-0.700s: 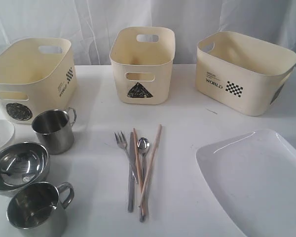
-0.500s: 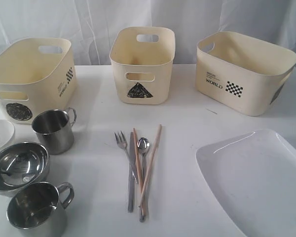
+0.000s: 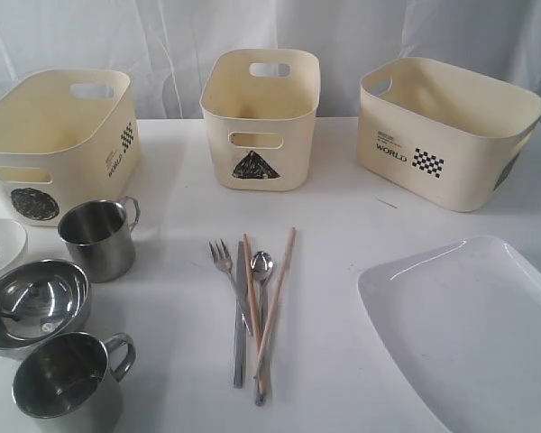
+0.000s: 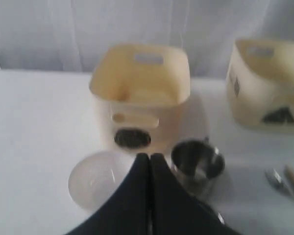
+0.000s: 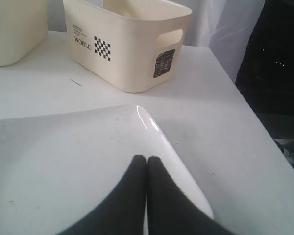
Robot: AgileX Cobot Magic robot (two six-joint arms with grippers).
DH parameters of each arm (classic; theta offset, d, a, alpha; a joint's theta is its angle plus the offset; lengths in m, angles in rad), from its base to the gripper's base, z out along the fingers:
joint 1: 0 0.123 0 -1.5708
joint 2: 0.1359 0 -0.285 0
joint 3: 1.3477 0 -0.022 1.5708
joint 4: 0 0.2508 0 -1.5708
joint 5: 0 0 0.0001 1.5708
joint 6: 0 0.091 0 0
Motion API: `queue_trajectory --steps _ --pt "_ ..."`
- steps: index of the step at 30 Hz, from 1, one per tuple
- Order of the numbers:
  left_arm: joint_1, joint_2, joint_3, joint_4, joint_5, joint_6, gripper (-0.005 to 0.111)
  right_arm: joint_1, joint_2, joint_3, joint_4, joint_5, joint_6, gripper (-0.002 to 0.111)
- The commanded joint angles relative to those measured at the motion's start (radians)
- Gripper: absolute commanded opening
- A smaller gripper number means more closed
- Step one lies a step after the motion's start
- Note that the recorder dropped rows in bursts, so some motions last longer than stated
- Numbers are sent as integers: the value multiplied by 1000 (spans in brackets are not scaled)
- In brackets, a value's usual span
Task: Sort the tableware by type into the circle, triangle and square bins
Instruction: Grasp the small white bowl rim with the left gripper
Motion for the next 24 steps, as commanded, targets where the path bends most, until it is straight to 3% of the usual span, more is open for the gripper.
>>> queue_trajectory --steps 1,3,7,9,10,11,12,15,16,18,21,22,24 --pt "4 402 -263 103 378 34 0 2 -5 2 1 -4 -7 0" --pt "4 549 -369 102 433 51 0 2 -5 2 1 -4 -7 0" --pt "4 724 -451 107 383 147 2 2 -5 2 1 -4 -7 0" --pt "4 817 -465 111 376 265 18 2 -5 2 1 -4 -7 0" --pt "4 876 -465 113 398 293 35 2 -5 2 1 -4 -7 0" --pt "4 897 -465 113 407 293 42 2 -5 2 1 -4 -7 0" --pt "4 940 -465 113 405 288 56 2 -5 2 1 -4 -7 0" --pt "4 994 -465 211 406 279 60 2 -5 2 1 -4 -7 0" --pt "4 1004 -460 283 399 235 59 2 -5 2 1 -4 -7 0" --pt "6 1008 -457 441 384 -6 57 2 -5 2 1 -4 -7 0" --pt "49 1009 -457 624 363 -481 56 2 -5 2 1 -4 -7 0" --pt "77 1018 -457 642 332 -563 56 2 -5 2 1 -4 -7 0" --pt "99 1036 -457 628 283 -561 56 2 -5 2 1 -4 -7 0"
